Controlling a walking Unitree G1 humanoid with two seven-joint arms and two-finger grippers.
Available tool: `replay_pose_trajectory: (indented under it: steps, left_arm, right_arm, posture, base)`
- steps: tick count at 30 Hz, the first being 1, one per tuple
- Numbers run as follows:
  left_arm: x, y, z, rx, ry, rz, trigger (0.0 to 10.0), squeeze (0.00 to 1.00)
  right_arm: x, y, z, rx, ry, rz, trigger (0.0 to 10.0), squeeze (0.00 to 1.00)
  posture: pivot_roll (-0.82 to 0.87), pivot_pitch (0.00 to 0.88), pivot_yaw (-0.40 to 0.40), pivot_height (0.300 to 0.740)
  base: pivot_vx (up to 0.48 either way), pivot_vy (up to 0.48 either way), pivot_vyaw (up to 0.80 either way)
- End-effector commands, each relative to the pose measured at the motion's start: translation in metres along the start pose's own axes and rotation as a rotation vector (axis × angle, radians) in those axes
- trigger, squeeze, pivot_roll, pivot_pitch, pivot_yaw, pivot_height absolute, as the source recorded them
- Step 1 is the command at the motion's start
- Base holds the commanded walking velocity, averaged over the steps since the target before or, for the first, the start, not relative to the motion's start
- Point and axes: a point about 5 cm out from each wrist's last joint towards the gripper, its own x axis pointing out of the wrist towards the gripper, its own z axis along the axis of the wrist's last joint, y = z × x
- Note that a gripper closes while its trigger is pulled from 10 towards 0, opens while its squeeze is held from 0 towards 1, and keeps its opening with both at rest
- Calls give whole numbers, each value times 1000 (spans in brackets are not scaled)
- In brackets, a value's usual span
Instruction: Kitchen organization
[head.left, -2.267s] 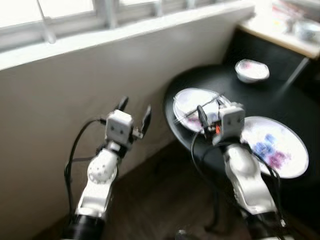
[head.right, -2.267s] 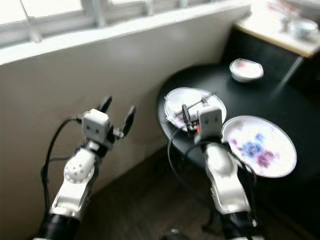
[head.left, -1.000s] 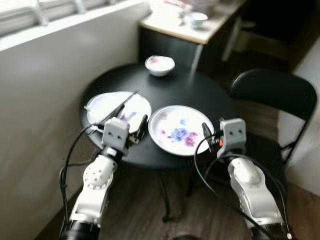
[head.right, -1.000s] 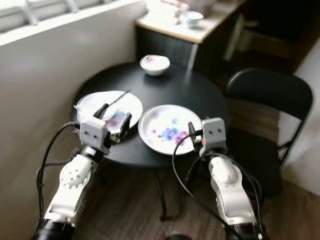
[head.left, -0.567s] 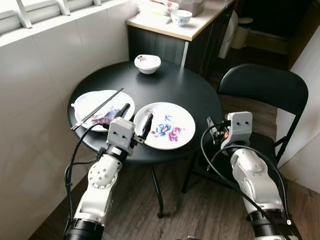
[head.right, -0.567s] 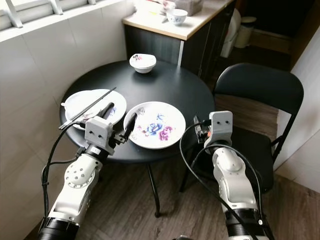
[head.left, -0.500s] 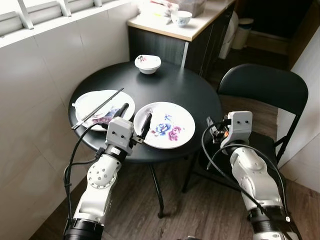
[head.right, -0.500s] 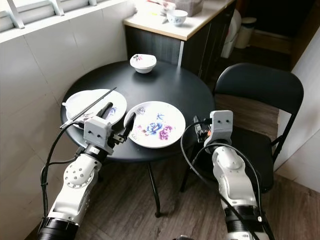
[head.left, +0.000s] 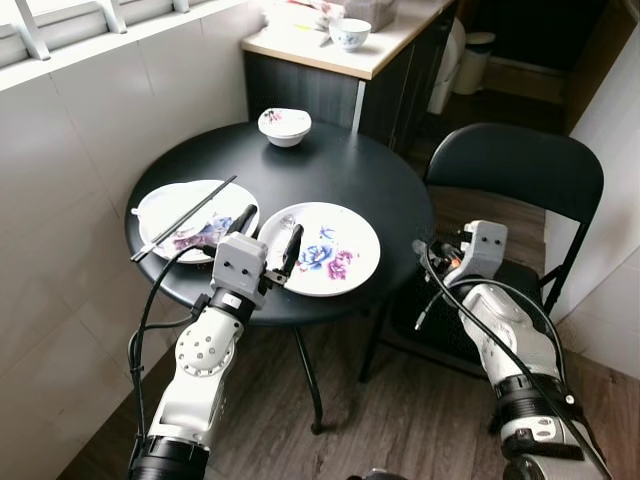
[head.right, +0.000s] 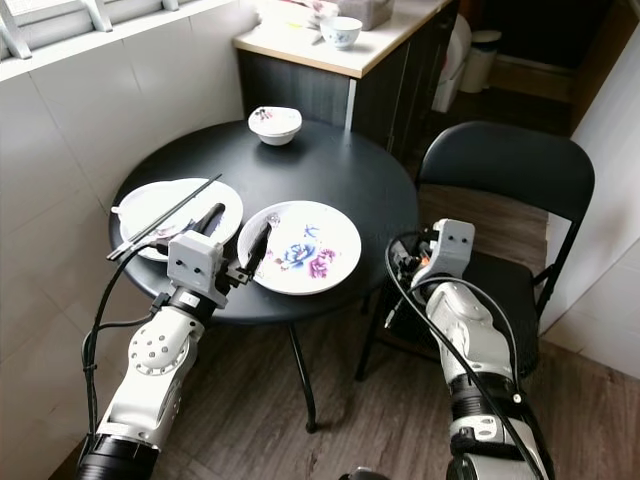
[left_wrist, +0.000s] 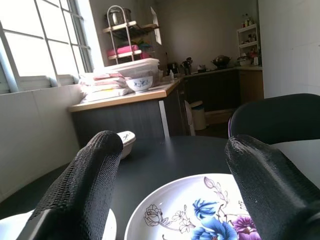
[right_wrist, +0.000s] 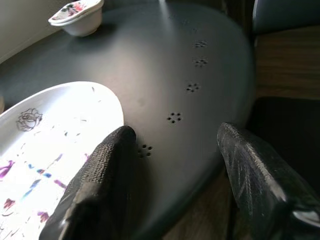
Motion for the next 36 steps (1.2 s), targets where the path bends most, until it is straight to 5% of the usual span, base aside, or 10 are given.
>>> replay_pose_trajectory:
  steps: [1,6,21,27,36]
  left_arm:
    - [3,-3,2,7,-6,-14,10000,0]
    - [3,-3,2,9,-5,-11,10000,0]
    - [4,-3,1,11,-3,-14,10000,0]
    - [4,-4,0,11,0,-15,10000,0]
    - [3,-5,-1,9,7,-16,10000,0]
  right_arm:
    - [3,3,8,17,-40,12,10000,0]
    - [5,13,11,-86,-57,55,10000,0]
    - [4,10,6,-62,-91,-38,10000,0]
    - [3,1,16,-42,-159,-141,10000,0]
    - [6,6,0,87,-42,-67,10000,0]
  posture:
    - [-8,0,-58,740]
    - [-6,0,-57,740]
    - [-5,0,-58,740]
    - [-8,0,-58,740]
    - [-11,0,-63,740]
  base:
    - [0,0,0]
    - [0,0,558]
    - [0,0,800]
    - [0,0,400]
    - [0,0,0]
